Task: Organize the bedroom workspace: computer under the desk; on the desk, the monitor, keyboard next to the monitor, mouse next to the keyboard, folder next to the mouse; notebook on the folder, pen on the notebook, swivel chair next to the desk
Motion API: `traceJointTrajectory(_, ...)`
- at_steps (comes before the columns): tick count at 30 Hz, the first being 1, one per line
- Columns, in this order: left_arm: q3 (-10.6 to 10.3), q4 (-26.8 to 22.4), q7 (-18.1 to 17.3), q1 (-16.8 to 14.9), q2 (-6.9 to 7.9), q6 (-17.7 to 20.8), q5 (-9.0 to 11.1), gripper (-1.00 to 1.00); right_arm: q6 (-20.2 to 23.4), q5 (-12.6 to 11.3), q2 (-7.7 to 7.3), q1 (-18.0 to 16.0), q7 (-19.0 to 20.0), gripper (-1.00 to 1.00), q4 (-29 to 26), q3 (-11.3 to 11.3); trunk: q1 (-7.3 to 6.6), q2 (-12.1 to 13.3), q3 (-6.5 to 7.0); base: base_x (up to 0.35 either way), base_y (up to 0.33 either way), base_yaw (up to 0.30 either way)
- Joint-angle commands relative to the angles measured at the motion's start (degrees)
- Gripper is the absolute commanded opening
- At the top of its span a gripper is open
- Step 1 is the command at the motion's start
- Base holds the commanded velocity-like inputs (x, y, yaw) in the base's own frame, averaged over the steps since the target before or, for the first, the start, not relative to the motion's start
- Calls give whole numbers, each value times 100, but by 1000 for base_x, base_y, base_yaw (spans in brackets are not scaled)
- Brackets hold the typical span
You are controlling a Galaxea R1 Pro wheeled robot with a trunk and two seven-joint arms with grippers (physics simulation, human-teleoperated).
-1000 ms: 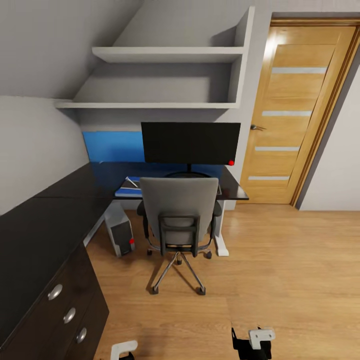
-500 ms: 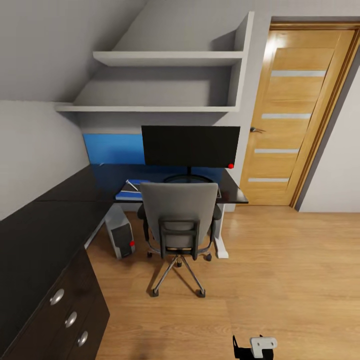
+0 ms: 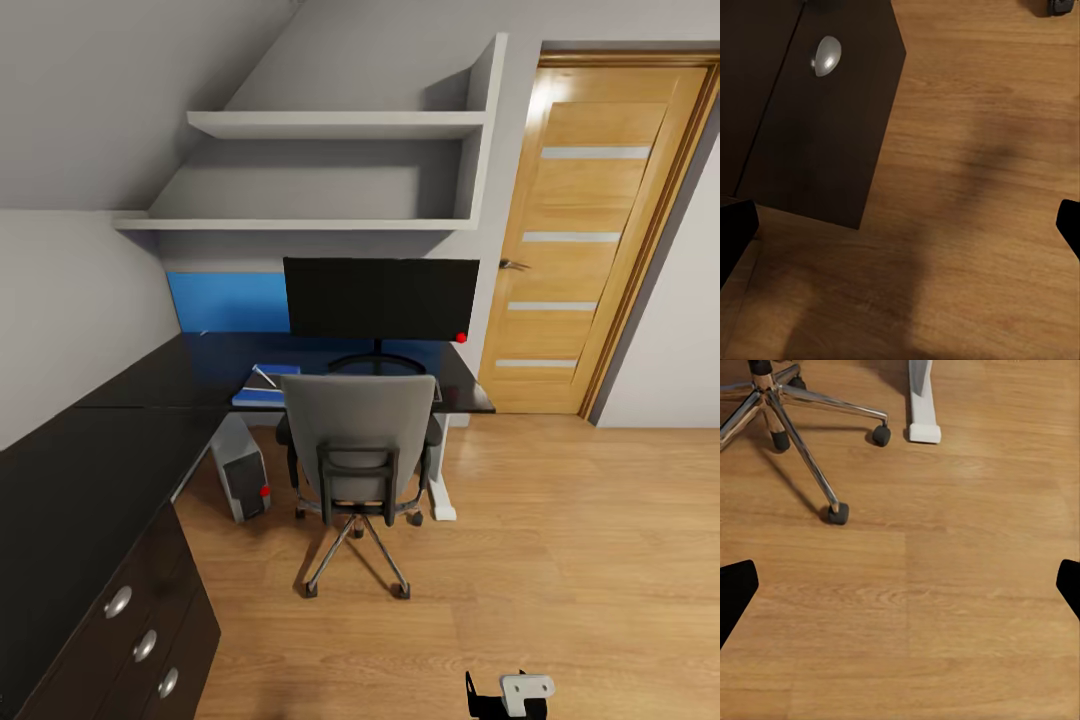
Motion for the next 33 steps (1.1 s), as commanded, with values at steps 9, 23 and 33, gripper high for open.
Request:
traceJointTrajectory(9,-49,3,26,-3,-1,-12,34,100,-21,-32,6,-6,-24,100,13,50,-199,359,157,0,0,0)
traceJointTrajectory(23,-49,3,31,-3,-1,-12,34,100,-21,-32,5,-6,-24,100,14,50,-506,921,408,0,0,0)
traceJointTrajectory(33,-49,3,35,-3,-1,-12,34,100,-21,-32,5,-6,-24,100,14,50,-682,1242,551,0,0,0)
